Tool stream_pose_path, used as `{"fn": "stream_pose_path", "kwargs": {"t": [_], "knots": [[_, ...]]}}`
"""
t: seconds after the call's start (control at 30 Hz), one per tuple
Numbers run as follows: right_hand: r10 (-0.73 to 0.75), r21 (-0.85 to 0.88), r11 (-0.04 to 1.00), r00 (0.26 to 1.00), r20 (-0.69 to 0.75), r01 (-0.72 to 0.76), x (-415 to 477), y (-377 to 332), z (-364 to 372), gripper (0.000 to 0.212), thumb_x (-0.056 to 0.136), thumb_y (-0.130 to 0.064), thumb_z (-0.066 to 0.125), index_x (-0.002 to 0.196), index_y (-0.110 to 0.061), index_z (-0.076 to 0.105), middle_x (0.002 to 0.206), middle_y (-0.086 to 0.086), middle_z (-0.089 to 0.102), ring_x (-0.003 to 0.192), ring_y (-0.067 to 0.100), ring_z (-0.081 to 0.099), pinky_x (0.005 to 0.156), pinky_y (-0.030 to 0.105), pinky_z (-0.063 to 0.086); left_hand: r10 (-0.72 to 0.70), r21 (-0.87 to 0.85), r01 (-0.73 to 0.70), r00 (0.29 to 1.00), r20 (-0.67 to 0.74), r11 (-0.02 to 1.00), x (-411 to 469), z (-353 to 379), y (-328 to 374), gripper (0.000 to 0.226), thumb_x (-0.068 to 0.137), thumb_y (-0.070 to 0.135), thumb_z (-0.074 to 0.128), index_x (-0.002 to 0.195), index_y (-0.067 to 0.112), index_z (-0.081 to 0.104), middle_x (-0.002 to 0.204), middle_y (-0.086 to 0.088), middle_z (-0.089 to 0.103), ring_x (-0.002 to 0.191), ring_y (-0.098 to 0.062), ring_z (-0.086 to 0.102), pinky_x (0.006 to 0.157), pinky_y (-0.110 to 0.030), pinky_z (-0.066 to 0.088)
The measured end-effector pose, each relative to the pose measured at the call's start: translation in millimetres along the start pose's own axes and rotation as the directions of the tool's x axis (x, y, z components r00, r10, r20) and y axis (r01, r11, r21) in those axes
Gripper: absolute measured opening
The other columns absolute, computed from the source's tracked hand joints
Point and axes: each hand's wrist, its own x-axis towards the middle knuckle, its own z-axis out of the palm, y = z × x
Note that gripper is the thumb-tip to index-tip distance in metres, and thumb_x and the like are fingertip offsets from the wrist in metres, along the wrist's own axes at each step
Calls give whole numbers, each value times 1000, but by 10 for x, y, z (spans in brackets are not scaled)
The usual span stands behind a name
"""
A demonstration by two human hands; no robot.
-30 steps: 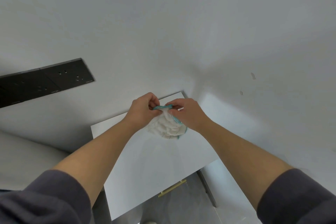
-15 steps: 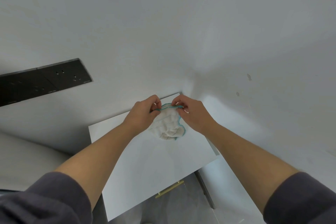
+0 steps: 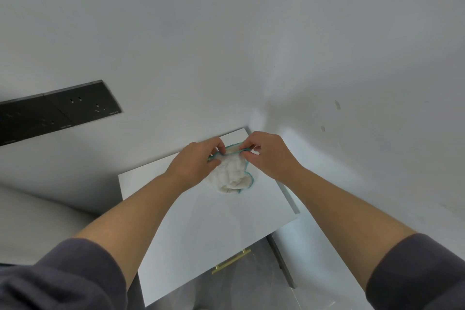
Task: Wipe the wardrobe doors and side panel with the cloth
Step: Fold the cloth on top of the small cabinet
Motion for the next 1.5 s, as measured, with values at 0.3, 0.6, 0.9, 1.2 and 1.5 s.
{"fn": "stream_pose_path", "kwargs": {"t": [0.3,0.6,0.9,1.2,1.5], "knots": [[136,135,984,983,-124,-120,8,-28,-99,8,83,-9,67,89,-12,71,79,-5,65,67,5,57,67,11,46,21,148,-2,991,-131,989,-37,-65,-143,11,90,23,63,90,24,52,86,6,67,80,-22,62,67,-29,44],[221,294,944,949,-223,-150,43,-156,-282,15,84,-6,65,89,-19,69,81,-7,66,71,3,58,68,8,46,87,106,-54,937,-337,993,-44,-280,-14,11,90,12,61,99,18,62,85,5,70,73,-18,63,68,-32,50],[192,359,930,932,-306,-74,263,-526,-681,24,83,-1,65,78,-23,64,80,-7,65,74,8,58,76,21,49,27,-112,-88,887,-460,990,57,-839,434,16,90,3,58,92,17,66,87,7,65,87,-16,61,87,-33,51],[320,364,894,940,-115,-260,-399,-239,-117,14,80,-6,60,73,-18,56,57,-7,49,48,5,38,49,16,33,-115,-176,77,970,-216,981,-506,-261,177,10,92,11,51,90,19,55,88,-3,65,81,-20,61,71,-34,50],[496,126,827,815,299,-549,-1068,684,844,8,84,-16,57,81,-24,59,85,4,70,78,22,65,66,29,47,-356,-62,374,913,198,925,-936,974,-566,11,99,17,47,95,21,56,96,-3,65,74,-14,55,57,-20,38]]}}
